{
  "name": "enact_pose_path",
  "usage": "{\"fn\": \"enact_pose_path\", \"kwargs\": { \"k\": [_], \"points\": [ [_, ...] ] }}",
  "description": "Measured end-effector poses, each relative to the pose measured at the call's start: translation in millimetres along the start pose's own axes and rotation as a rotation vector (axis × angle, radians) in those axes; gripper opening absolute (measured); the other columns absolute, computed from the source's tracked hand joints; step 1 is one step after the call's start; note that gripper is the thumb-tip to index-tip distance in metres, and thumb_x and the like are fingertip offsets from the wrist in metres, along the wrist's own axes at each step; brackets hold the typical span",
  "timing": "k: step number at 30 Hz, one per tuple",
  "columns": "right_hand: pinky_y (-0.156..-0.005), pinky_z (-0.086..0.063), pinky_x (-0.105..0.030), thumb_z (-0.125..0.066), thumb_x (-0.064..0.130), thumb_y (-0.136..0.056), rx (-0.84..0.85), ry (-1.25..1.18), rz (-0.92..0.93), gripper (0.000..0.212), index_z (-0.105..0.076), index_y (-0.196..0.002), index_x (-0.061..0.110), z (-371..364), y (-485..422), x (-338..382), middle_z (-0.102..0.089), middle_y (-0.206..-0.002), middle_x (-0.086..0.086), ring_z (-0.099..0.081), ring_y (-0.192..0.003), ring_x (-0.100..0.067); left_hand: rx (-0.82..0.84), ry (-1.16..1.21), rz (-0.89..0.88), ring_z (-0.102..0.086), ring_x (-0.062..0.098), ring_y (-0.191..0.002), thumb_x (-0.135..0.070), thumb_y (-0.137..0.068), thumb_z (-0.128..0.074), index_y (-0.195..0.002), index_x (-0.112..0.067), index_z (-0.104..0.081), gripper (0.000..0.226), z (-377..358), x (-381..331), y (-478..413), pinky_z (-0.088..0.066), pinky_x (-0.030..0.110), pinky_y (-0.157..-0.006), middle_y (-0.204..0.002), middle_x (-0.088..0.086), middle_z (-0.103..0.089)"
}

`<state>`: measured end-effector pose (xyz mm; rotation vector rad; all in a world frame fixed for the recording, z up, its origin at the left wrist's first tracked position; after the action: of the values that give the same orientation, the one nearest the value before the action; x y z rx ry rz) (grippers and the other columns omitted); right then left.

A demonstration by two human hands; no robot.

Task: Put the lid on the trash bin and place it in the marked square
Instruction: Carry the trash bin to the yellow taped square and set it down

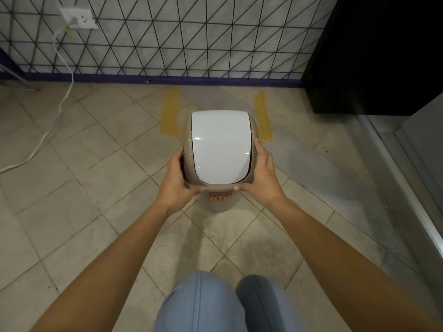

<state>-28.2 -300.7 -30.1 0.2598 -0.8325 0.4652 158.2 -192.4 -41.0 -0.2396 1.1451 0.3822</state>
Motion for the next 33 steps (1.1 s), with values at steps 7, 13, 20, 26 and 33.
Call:
{"fn": "enact_pose_path", "kwargs": {
  "k": [7, 13, 20, 26, 33],
  "points": [
    [-0.110, -0.022, -0.037, -0.088, 0.012, -0.052, 0.011, -0.033, -0.022, 0.134, 0.005, -0.143, 0.038, -0.5, -27.0, 2.0, -0.017, -0.147, -0.004, -0.019, -0.137, -0.019, 0.007, -0.016, 0.010, -0.028, 0.011, -0.136, -0.021, -0.060, -0.086, -0.149, -0.020, -0.012, 0.116, 4.9, 5.2, -25.1, -0.031, 0.024, -0.110, -0.149, -0.003, -0.027],
    [-0.111, -0.023, -0.039, -0.089, 0.014, -0.051, 0.008, -0.042, -0.062, 0.133, 0.003, -0.143, 0.040, -0.8, -49.9, 5.6, -0.019, -0.146, -0.002, -0.019, -0.137, -0.018, 0.044, -0.017, 0.024, -0.029, 0.015, -0.139, -0.018, -0.061, -0.086, -0.149, -0.018, -0.012, 0.115, 12.6, 7.9, -51.3, -0.031, 0.041, -0.113, -0.150, 0.002, -0.029],
    [-0.111, -0.026, -0.046, -0.089, 0.019, -0.051, 0.001, -0.084, -0.052, 0.130, -0.001, -0.144, 0.038, 5.1, -74.7, -0.3, -0.021, -0.148, -0.001, -0.020, -0.138, -0.019, -0.049, 0.010, 0.095, -0.039, 0.011, -0.124, -0.020, -0.069, -0.081, -0.145, -0.024, -0.022, 0.096, 13.0, 22.2, -66.0, -0.036, 0.027, -0.103, -0.134, -0.007, -0.031],
    [-0.104, -0.030, -0.031, -0.090, 0.029, -0.050, -0.032, -0.095, -0.150, 0.112, -0.027, -0.141, 0.014, 2.8, -97.9, -11.5, -0.033, -0.141, -0.006, -0.035, -0.131, -0.023, -0.121, 0.274, 0.253, -0.054, 0.018, -0.110, -0.010, -0.075, -0.076, -0.146, -0.020, -0.024, 0.088, 7.1, 27.3, -82.9, -0.048, 0.023, -0.084, -0.132, 0.003, -0.048],
    [-0.103, -0.034, -0.032, -0.089, 0.033, -0.052, -0.021, -0.096, -0.148, 0.107, -0.032, -0.141, 0.018, 7.1, -128.9, -12.4, -0.040, -0.136, -0.006, -0.040, -0.126, -0.022, -0.170, 0.344, 0.295, -0.055, 0.013, -0.104, -0.005, -0.076, -0.074, -0.145, -0.018, -0.027, 0.085, 2.5, 23.3, -113.1, -0.047, 0.019, -0.080, -0.128, -0.001, -0.049]
  ]
}}
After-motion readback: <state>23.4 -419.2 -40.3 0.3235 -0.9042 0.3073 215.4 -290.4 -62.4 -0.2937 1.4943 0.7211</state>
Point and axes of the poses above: each hand's wrist, its own y-axis away from the middle knuckle, its own z-axis out of the back of the hand, x = y × z, the point moved 2 cm from there along -y, towards the middle knuckle
